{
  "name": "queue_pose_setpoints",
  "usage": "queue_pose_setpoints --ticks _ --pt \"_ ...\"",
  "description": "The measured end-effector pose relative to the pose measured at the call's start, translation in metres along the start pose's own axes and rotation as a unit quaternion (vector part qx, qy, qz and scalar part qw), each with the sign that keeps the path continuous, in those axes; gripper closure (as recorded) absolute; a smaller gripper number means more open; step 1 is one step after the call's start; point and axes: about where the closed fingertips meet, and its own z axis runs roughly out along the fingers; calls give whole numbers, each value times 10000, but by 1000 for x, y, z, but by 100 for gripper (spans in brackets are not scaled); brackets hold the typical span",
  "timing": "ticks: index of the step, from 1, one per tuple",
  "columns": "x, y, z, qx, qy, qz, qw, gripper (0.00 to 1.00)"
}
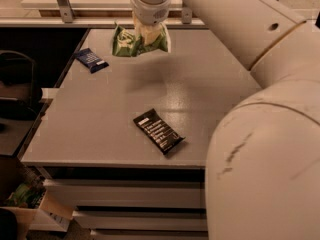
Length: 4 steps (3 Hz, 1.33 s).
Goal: Move green jalapeno chip bag near rxbar blueberry
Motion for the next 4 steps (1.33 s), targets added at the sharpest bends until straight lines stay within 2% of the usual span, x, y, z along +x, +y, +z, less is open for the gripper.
queue_pose_setpoints --ticks 1,4 --pt "-16 -8 16 -194 12 242 9995 100" --pt "-43 -40 32 -258 -72 867 9959 100"
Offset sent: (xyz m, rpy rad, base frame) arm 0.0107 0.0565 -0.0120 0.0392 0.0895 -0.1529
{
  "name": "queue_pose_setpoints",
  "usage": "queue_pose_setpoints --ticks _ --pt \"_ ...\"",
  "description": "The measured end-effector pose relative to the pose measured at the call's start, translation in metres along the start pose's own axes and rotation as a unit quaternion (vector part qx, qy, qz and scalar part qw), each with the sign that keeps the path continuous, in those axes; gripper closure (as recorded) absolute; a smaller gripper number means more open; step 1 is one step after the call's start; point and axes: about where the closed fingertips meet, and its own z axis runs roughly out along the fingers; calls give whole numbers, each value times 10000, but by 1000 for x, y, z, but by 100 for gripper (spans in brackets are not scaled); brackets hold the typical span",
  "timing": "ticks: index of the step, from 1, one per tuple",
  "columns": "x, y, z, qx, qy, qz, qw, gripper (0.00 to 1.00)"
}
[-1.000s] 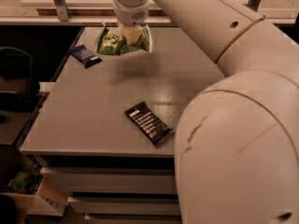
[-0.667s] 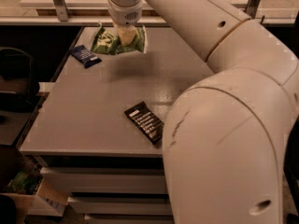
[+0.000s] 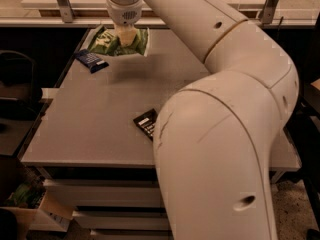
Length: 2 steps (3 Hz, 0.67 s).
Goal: Move green jalapeno chip bag near rxbar blueberry
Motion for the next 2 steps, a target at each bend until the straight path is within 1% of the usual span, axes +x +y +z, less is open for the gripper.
queue_pose_setpoints --ticks 1,2 --pt "-4 -5 4 -18 -35 142 9999 82" --pt "-6 -9 7 -37 -59 209 9998 59"
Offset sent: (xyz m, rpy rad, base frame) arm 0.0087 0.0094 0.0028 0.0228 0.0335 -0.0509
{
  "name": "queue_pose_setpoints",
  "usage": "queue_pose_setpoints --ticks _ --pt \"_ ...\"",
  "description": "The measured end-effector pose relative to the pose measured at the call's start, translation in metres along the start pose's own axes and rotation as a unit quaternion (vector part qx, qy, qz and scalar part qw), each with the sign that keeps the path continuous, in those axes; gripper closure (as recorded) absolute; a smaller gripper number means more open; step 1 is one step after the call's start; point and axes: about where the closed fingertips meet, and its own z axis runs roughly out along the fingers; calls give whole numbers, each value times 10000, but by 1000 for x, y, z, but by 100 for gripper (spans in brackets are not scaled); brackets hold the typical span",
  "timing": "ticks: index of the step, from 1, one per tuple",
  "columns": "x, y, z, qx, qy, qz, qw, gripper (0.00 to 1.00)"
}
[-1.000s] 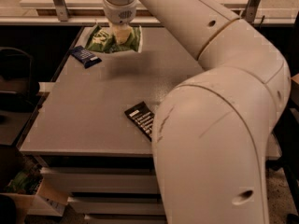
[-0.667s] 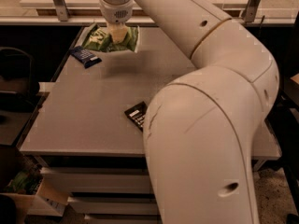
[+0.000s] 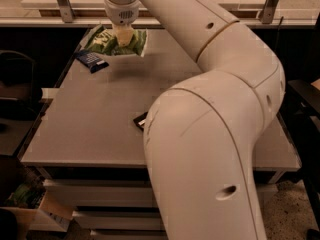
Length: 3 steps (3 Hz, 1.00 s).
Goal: Move green jalapeno chip bag near rxbar blueberry
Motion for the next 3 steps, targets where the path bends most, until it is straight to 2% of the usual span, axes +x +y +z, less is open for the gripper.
queue_pose_setpoints --ticks 2,3 --pt "-4 -4 1 -23 -60 -55 10000 13" --pt "-6 -5 1 -16 -107 -92 9999 0"
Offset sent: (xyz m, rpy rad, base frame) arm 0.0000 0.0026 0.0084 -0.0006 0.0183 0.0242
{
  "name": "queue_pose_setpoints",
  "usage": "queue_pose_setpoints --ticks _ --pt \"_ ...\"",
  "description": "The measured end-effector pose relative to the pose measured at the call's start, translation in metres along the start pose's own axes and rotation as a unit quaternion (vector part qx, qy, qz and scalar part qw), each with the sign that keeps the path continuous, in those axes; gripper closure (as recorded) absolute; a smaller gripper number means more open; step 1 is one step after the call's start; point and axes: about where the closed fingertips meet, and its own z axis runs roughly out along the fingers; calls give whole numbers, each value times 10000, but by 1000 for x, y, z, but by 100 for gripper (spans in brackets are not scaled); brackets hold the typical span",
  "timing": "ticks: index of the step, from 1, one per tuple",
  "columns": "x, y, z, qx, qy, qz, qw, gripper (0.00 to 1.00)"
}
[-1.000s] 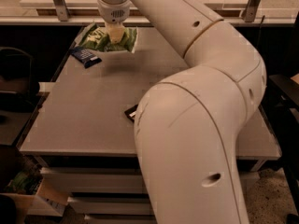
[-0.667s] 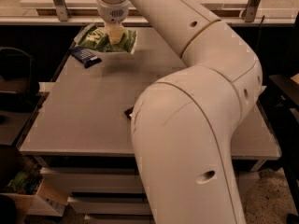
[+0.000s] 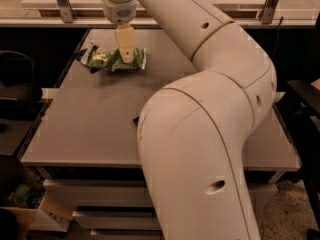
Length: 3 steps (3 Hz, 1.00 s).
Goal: Move green jalapeno chip bag near rxbar blueberry
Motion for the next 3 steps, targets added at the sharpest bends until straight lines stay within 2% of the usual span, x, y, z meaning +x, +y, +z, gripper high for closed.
queue_pose_setpoints --ticks 2,3 --pt "-2 0 1 -17 -58 -38 10000 0" --pt "-6 1 -2 -34 -207 -166 9996 0"
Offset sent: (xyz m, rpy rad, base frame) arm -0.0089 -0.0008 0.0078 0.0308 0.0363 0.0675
